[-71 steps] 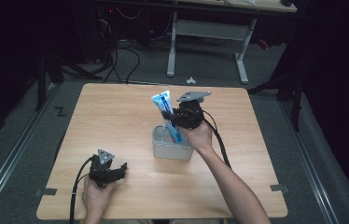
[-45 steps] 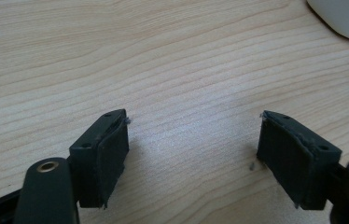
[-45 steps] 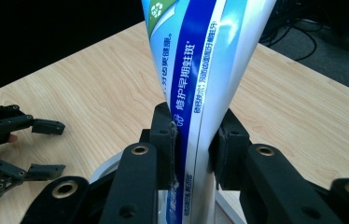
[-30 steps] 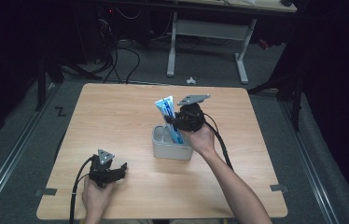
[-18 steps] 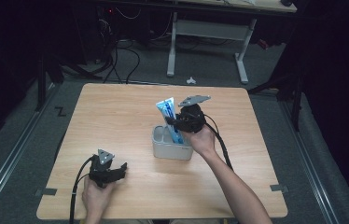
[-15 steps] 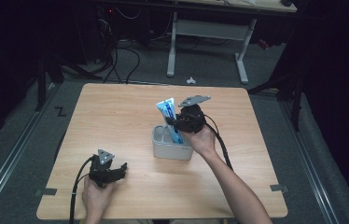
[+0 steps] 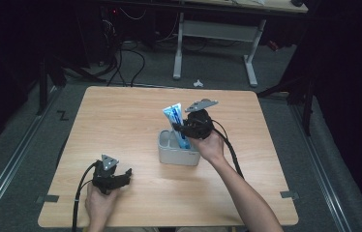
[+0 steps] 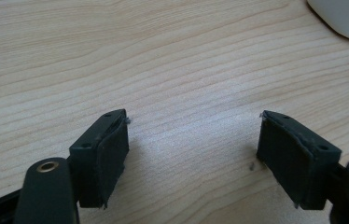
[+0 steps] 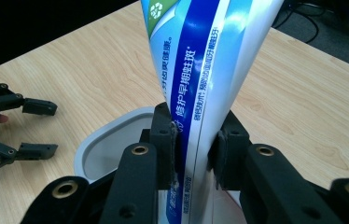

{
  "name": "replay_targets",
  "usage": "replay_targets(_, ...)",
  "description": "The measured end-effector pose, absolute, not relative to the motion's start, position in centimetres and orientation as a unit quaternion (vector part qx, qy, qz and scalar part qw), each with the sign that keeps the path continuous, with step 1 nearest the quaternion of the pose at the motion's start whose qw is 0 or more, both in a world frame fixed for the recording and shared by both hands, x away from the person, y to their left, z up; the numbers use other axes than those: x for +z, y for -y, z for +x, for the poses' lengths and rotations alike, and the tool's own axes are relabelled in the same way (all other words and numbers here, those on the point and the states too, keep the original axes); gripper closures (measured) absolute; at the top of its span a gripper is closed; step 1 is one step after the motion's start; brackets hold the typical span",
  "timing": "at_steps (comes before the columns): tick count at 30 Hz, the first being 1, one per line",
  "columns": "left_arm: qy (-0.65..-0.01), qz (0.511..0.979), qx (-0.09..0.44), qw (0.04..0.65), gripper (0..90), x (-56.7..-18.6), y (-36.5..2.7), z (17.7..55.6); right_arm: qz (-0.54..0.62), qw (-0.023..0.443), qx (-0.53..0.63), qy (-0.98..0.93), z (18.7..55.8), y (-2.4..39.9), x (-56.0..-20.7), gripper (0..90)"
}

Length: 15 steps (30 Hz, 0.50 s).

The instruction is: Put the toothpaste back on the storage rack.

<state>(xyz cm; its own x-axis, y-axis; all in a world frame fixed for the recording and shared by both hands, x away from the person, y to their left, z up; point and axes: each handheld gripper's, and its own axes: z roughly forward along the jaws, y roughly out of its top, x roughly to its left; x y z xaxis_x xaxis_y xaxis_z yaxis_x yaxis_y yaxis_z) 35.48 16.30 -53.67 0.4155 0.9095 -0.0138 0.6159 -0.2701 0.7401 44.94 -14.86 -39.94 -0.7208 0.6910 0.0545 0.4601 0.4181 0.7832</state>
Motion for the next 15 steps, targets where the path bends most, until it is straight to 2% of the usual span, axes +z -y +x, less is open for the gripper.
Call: replay_targets(15,-0.497,0.768,0.213,0.344,25.4,-53.67,-16.31,35.49,0.345,0.132,0.408,-0.835,44.49,15.12,-40.89,73.3)
